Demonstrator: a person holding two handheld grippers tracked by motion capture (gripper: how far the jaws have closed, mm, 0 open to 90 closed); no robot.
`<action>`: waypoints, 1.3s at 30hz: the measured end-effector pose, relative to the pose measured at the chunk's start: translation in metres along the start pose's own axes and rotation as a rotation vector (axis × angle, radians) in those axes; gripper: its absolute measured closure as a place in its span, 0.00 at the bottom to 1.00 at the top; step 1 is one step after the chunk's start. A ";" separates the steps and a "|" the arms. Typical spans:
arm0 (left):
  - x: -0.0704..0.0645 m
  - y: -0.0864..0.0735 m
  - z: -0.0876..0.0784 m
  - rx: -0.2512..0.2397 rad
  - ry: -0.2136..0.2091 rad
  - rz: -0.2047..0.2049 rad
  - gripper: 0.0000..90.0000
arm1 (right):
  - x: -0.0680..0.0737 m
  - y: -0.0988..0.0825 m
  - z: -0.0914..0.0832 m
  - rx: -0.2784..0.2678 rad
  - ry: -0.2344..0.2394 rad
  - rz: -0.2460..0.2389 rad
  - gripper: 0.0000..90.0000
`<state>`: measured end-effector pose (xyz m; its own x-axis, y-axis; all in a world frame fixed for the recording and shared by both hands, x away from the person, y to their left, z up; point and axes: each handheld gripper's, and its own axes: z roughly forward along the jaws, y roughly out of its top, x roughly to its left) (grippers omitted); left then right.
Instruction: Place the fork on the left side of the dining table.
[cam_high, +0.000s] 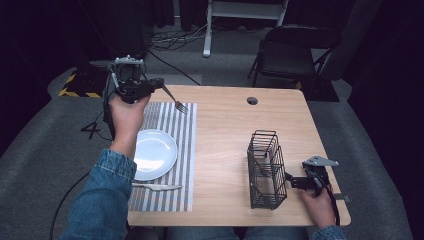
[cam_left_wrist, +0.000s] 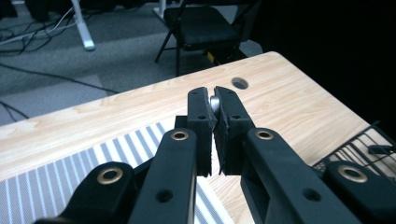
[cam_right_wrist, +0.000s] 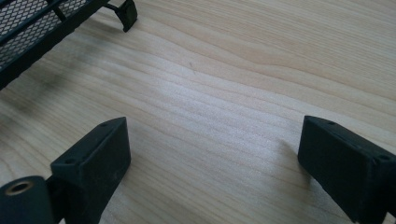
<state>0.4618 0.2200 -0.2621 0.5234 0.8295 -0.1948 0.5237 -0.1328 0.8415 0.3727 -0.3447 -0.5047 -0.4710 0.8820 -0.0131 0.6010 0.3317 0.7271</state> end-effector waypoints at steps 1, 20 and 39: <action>0.006 -0.001 0.001 0.003 0.004 -0.008 0.95 | 0.000 0.000 0.000 0.000 0.000 0.000 0.10; 0.057 -0.034 0.038 0.082 0.058 -0.096 0.95 | 0.000 0.000 0.000 -0.001 -0.003 0.005 0.11; 0.066 -0.051 0.065 0.158 0.075 -0.124 0.95 | 0.000 0.000 0.000 -0.001 -0.003 0.004 0.11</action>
<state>0.5131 0.2468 -0.3508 0.4000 0.8820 -0.2492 0.6828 -0.1054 0.7230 0.3728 -0.3445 -0.5046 -0.4663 0.8846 -0.0120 0.6027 0.3275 0.7277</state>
